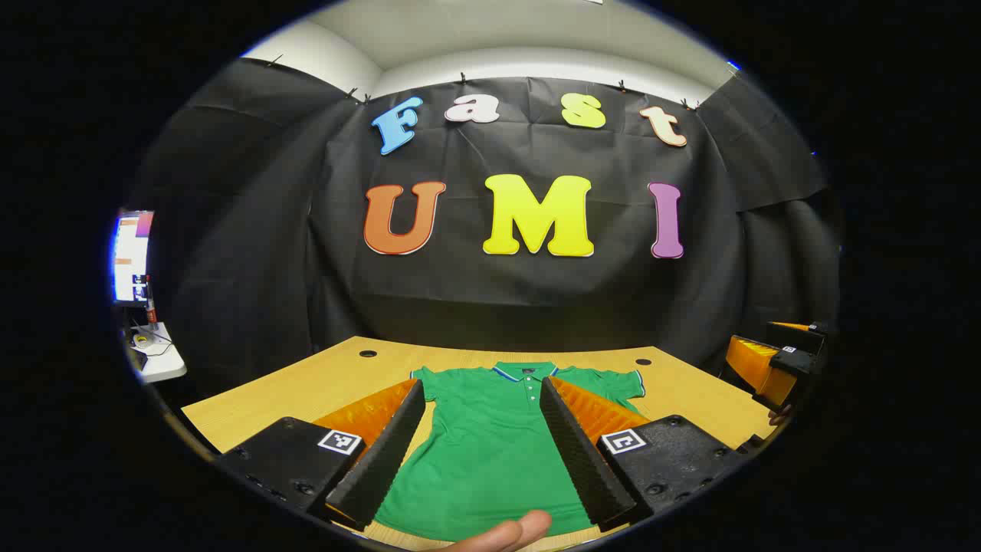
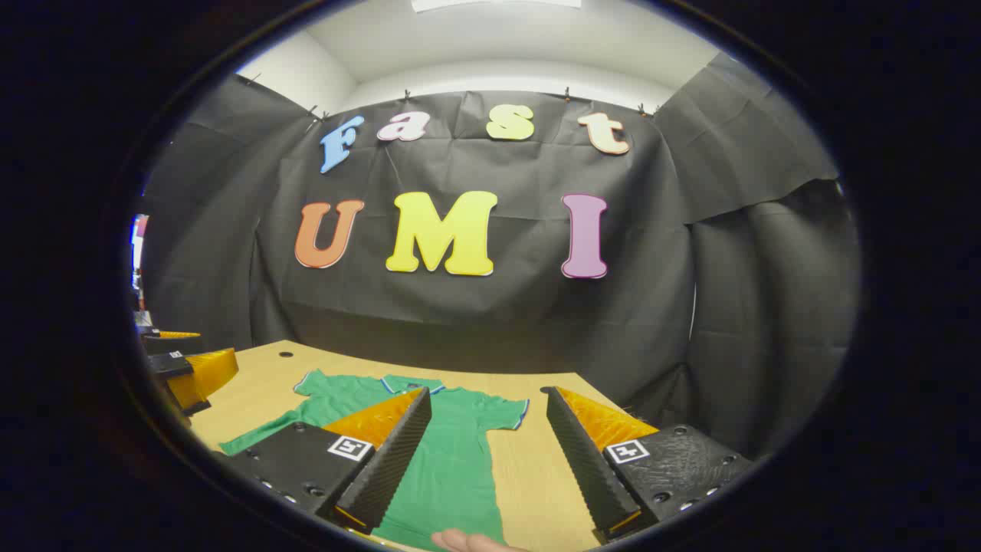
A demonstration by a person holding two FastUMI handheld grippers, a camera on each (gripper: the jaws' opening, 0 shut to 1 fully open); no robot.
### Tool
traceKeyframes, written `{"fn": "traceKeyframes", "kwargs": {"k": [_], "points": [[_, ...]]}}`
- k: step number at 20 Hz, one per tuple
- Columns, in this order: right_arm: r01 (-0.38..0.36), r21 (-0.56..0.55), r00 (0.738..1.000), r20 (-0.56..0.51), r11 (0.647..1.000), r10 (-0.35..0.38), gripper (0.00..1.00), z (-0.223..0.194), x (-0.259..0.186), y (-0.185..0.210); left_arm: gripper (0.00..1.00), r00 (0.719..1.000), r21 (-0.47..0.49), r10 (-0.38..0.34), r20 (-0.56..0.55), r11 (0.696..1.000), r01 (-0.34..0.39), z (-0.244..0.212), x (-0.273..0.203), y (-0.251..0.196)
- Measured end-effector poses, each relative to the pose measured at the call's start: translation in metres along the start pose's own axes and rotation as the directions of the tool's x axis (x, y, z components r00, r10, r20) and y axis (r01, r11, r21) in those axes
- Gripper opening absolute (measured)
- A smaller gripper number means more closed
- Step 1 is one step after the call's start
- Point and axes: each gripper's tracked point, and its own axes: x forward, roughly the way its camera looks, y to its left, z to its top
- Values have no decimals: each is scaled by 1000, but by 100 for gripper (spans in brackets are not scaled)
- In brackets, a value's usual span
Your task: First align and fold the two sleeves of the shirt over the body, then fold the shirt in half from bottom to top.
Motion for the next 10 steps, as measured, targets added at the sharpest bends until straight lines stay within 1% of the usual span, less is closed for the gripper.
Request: {"fn": "traceKeyframes", "kwargs": {"k": [3, 4, 6, 7, 8, 10], "points": [[3, -5, 1000, -3, 1000, -3, 95, -3, 0, -4, 98, 1000, -2, -4, -8, 1000, 4, -3, 0, -1], [2, -6, 1000, -3, 1000, -2, 93, -3, 0, -3, 98, 1000, 1, -1, -9, 1000, 1, -4, 1, 0], [-3, -6, 1000, -8, 1000, 3, 93, -5, 1, -2, 98, 1000, 9, 2, -6, 1000, -2, -4, 2, 1], [-3, -5, 1000, -13, 1000, 3, 96, -7, 1, -2, 98, 1000, 14, 5, -6, 1000, -5, -2, 3, 2], [0, -4, 1000, -15, 1000, 0, 95, -8, 1, -4, 98, 1000, 21, 8, -6, 1000, -8, -3, 4, 2], [3, -1, 1000, -19, 1000, -3, 95, -9, 2, -5, 97, 1000, 34, 13, -1, 999, -13, 0, 7, 5]]}}
